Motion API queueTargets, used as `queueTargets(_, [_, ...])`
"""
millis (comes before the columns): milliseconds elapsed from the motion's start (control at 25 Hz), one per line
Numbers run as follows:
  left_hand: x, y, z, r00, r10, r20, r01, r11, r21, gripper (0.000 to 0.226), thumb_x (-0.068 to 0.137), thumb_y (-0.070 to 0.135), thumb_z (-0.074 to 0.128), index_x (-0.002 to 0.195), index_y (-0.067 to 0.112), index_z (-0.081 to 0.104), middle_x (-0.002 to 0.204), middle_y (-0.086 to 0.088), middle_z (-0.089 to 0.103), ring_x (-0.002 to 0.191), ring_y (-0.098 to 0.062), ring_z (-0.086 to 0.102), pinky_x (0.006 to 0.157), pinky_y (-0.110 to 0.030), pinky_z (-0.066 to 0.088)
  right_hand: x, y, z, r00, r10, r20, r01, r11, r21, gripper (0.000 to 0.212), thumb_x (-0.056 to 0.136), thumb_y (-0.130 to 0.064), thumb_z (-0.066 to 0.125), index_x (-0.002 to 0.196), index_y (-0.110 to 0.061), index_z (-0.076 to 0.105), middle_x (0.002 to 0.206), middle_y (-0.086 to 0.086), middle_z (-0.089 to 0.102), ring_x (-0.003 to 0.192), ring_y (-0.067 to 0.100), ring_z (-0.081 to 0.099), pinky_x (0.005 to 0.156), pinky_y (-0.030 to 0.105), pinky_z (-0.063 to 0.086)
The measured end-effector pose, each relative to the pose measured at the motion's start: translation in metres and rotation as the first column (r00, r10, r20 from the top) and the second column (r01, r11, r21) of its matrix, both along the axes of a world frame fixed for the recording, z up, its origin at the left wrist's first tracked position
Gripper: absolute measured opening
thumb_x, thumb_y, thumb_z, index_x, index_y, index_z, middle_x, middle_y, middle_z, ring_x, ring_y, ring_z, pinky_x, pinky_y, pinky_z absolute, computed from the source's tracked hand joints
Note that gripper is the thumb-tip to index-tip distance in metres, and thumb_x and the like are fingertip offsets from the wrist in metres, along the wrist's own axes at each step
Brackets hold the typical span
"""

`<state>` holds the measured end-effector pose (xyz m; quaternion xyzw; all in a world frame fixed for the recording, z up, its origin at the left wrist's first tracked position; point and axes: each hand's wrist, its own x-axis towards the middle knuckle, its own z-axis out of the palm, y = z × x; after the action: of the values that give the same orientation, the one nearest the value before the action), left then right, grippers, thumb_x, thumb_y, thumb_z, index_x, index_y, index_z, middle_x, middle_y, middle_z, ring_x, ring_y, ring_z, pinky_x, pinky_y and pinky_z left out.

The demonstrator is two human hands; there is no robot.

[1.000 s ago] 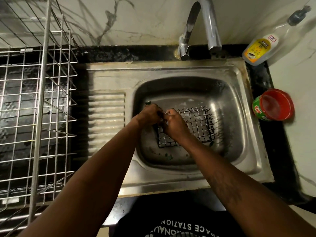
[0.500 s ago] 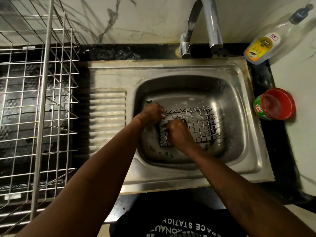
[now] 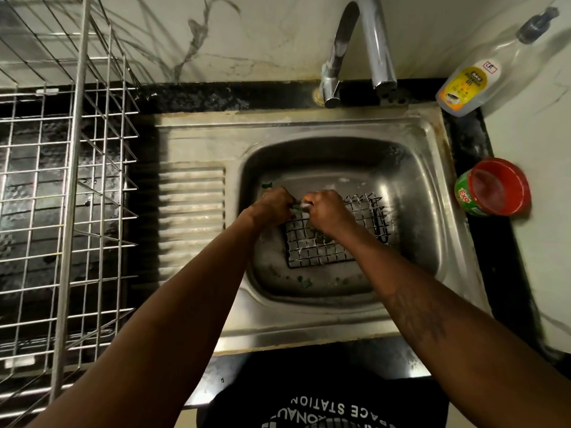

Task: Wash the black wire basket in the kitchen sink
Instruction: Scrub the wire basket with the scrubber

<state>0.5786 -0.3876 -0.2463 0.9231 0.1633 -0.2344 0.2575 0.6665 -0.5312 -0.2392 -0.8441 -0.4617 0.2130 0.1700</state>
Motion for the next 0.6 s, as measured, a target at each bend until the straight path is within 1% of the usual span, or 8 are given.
queueTargets(40, [0.0,0.0,0.0,1.0,0.002,0.003,-0.002,1.0,-0.002,0.025,0.095,0.026,0.062,0.114,0.015,0.075,0.114,-0.009,0.073,0.108,-0.027,0.067,0.088,-0.031,0.048,-0.006,-0.007,0.0,0.999,0.029,0.015,-0.029,1.0,0.007,0.017,0.083,0.006,0.067,0.089,-0.01,0.073,0.077,0.004,0.064,0.067,0.015,0.055,0.066,0.036,0.056])
queueTargets(120, [0.0,0.001,0.001,1.0,0.011,0.028,-0.01,1.0,-0.025,0.027,0.094,0.021,0.062,0.118,0.016,0.073,0.12,-0.006,0.072,0.113,-0.025,0.066,0.094,-0.029,0.047,-0.027,-0.033,0.0,0.996,0.087,0.021,-0.088,0.994,0.061,0.02,0.084,0.008,0.068,0.096,-0.007,0.074,0.085,0.008,0.07,0.077,0.019,0.063,0.078,0.035,0.059])
queueTargets(200, [0.0,0.003,0.002,0.999,0.018,0.038,-0.016,0.999,-0.037,0.026,0.094,0.017,0.061,0.116,0.015,0.074,0.119,-0.006,0.073,0.112,-0.025,0.066,0.093,-0.027,0.047,-0.053,-0.065,0.0,0.981,0.193,0.013,-0.193,0.979,0.065,0.022,0.084,0.007,0.067,0.099,-0.006,0.076,0.097,0.012,0.074,0.093,0.023,0.068,0.09,0.032,0.054])
queueTargets(280, [0.0,0.003,0.003,0.999,-0.009,0.031,0.01,0.999,-0.036,0.023,0.095,0.017,0.06,0.112,0.013,0.075,0.117,-0.007,0.073,0.111,-0.025,0.066,0.092,-0.025,0.046,-0.064,-0.084,-0.001,0.966,0.258,-0.015,-0.257,0.966,0.027,0.025,0.082,0.003,0.066,0.102,-0.007,0.077,0.103,0.012,0.074,0.099,0.024,0.067,0.09,0.029,0.05])
queueTargets(360, [0.003,0.001,0.006,0.999,-0.03,0.018,0.03,0.999,-0.03,0.024,0.096,0.018,0.059,0.113,0.013,0.074,0.119,-0.007,0.072,0.112,-0.025,0.066,0.095,-0.026,0.045,-0.053,-0.077,0.0,0.975,0.217,-0.042,-0.216,0.976,0.017,0.023,0.084,0.004,0.069,0.101,-0.008,0.077,0.103,0.011,0.074,0.097,0.022,0.066,0.086,0.025,0.049])
queueTargets(480, [0.003,-0.001,0.007,0.999,-0.035,0.016,0.035,0.999,-0.009,0.023,0.096,0.017,0.058,0.111,0.013,0.074,0.116,-0.007,0.072,0.112,-0.025,0.065,0.094,-0.028,0.045,-0.02,-0.034,0.003,0.997,0.081,0.005,-0.081,0.996,0.033,0.014,0.087,0.002,0.068,0.094,-0.008,0.073,0.092,0.009,0.071,0.085,0.02,0.062,0.077,0.033,0.055])
queueTargets(560, [0.002,-0.003,0.008,0.999,-0.039,0.028,0.039,0.999,-0.002,0.022,0.095,0.015,0.058,0.109,0.012,0.075,0.115,-0.009,0.072,0.111,-0.027,0.065,0.092,-0.029,0.046,0.004,-0.013,0.001,1.0,-0.017,0.025,0.017,1.0,0.011,0.012,0.089,0.0,0.064,0.093,-0.009,0.072,0.088,0.008,0.069,0.08,0.02,0.062,0.073,0.033,0.053])
queueTargets(600, [0.002,-0.003,0.009,0.999,-0.039,0.025,0.039,0.999,0.0,0.022,0.095,0.014,0.058,0.11,0.012,0.074,0.116,-0.009,0.072,0.111,-0.027,0.065,0.094,-0.03,0.046,0.011,-0.009,0.0,0.999,-0.028,0.034,0.028,1.0,-0.001,0.013,0.09,-0.001,0.064,0.094,-0.01,0.072,0.088,0.008,0.069,0.08,0.02,0.062,0.073,0.032,0.053])
